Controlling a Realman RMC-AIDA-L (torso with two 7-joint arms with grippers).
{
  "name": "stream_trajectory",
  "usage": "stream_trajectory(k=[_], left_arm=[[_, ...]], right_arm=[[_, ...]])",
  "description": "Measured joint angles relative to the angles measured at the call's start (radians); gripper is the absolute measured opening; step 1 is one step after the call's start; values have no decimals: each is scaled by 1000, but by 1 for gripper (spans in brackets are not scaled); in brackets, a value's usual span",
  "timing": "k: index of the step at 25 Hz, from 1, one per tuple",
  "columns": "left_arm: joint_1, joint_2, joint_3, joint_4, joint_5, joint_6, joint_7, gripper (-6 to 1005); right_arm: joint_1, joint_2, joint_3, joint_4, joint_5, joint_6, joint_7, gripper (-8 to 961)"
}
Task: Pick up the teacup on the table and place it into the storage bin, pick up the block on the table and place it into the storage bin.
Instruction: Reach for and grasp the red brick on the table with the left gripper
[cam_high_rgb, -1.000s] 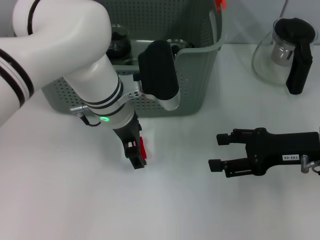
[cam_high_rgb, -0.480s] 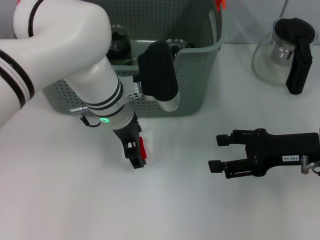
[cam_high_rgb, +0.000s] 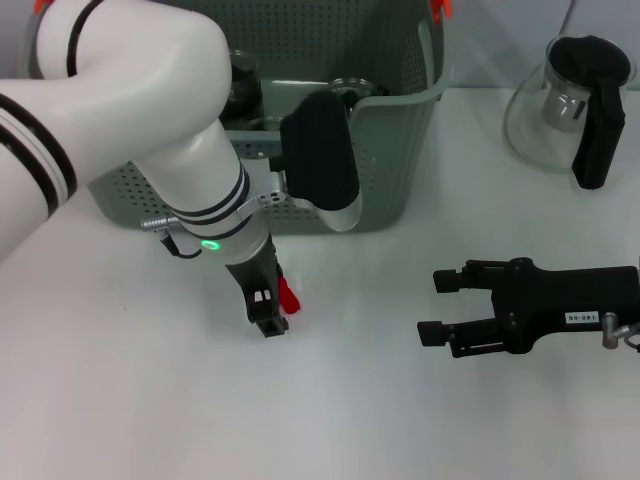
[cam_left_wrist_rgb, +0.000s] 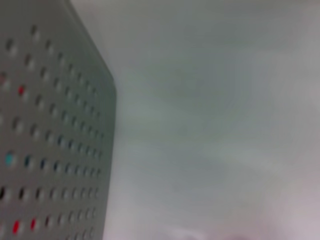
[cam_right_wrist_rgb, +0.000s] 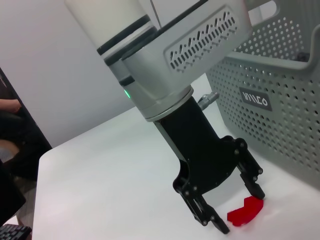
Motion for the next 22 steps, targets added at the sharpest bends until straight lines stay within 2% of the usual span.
stream_trajectory(k=[4, 22], left_arm=[[-1, 0, 11, 0, 0, -2, 0, 698], [-26, 2, 3, 10, -9, 53, -14, 698]], right_arm=[[-2, 0, 2, 0, 0, -2, 0, 915], [-6, -3, 5, 0, 0, -1, -1, 915]])
